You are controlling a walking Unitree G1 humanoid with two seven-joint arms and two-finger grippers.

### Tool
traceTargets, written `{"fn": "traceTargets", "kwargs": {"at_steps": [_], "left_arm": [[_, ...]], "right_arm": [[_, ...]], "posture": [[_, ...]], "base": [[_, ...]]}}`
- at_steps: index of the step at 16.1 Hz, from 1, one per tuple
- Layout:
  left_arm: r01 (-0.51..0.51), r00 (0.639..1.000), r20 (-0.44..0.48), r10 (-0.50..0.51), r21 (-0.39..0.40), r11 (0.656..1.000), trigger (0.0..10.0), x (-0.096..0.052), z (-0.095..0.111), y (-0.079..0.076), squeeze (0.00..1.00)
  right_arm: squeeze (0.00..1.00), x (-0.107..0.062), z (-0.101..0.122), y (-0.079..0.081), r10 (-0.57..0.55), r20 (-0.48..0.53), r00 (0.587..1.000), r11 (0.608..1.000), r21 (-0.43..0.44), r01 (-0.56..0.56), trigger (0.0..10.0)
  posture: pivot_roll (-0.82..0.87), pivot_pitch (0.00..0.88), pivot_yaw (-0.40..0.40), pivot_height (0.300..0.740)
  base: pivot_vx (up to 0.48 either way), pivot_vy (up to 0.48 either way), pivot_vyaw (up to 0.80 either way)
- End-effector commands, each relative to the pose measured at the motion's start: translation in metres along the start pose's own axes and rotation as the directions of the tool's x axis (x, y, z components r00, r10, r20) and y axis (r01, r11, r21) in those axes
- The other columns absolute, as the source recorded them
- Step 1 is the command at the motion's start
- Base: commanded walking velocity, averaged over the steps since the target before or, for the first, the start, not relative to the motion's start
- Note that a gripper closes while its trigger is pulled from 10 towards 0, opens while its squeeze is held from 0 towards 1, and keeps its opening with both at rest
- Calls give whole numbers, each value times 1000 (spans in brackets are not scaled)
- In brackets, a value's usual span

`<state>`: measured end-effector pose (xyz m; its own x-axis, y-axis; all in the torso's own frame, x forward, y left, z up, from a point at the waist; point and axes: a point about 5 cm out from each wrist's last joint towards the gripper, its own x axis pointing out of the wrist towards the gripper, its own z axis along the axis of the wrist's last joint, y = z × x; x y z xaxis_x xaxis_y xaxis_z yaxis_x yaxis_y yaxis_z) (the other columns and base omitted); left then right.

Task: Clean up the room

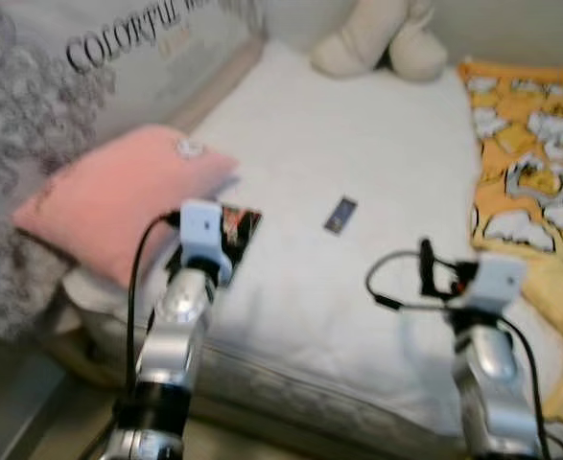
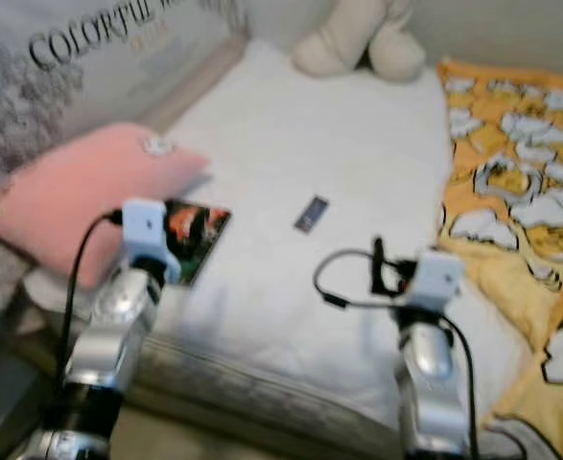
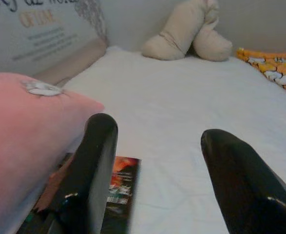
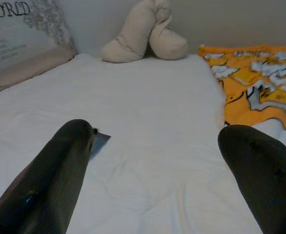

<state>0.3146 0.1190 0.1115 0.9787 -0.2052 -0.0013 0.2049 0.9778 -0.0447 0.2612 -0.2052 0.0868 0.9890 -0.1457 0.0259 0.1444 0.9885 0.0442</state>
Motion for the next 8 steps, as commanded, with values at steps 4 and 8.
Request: {"fn": "traceTargets", "kwargs": {"at_steps": [4, 8], "left_arm": [[70, 998, 4, -70, -1, 998, 10000, 6, 5, -13, 1000], [108, 994, 10, -108, 0, 994, 10000, 8, 8, -15, 0]], "right_arm": [[1000, 2, -4, -19, -108, -33, 994, 994, -27, 107, 10000], [0, 11, 1, -12, -50, -14, 999, 998, -28, 49, 10000]], "posture": [[-97, 0, 24, 740], [-89, 0, 26, 740]], "base": [[341, -334, 0], [0, 0, -253]]}}
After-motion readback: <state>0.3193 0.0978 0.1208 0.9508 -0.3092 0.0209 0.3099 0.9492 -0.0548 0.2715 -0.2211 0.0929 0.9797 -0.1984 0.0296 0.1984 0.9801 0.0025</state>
